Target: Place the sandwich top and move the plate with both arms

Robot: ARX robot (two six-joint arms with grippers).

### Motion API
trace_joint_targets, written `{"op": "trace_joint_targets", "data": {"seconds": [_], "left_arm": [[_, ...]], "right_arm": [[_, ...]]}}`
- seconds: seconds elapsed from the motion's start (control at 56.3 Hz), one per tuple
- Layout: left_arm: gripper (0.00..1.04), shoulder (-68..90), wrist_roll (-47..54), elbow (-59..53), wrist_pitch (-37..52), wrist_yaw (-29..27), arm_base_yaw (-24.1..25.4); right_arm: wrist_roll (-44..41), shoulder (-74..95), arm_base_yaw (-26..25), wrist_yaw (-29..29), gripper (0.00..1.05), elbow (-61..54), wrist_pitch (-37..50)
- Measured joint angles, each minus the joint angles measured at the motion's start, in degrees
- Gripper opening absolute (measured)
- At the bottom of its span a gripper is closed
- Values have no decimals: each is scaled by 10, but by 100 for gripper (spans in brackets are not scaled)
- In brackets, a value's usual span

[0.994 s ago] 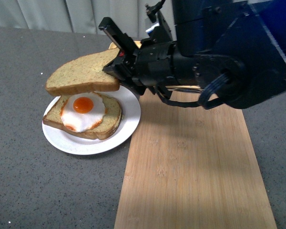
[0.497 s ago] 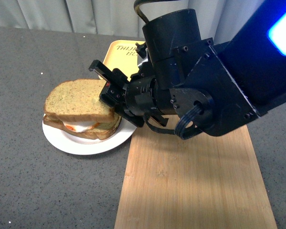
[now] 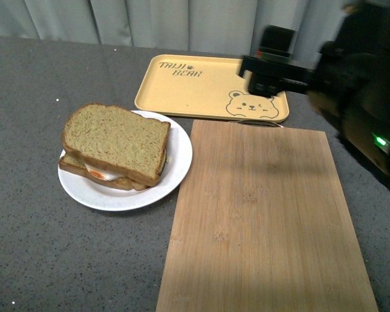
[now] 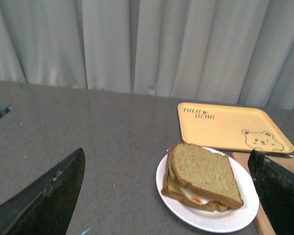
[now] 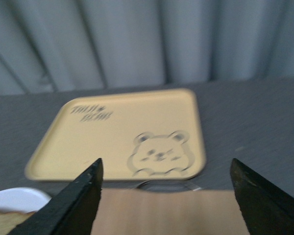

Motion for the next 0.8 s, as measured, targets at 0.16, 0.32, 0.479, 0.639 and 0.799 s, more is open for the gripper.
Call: {"op": "trace_joint_targets", "data": {"seconds": [0.16,0.32,0.479,0.639,0.799], "left_arm": [[98,0,0,0,0,-2,0],[98,0,0,0,0,0,0],[98,0,0,0,0,-1,0],[98,0,0,0,0,0,0],[98,0,0,0,0,0,0]], "right_arm": [[-103,-105,-56,-23,44,-125,118],[-122,-184,-97,-64,17,-200,102],[-128,-268,-129,-99,1,-251,69],[-128,-356,-160,-127,1,-290,18],[-128,-472,-181,-150,1,-300,-90]]}}
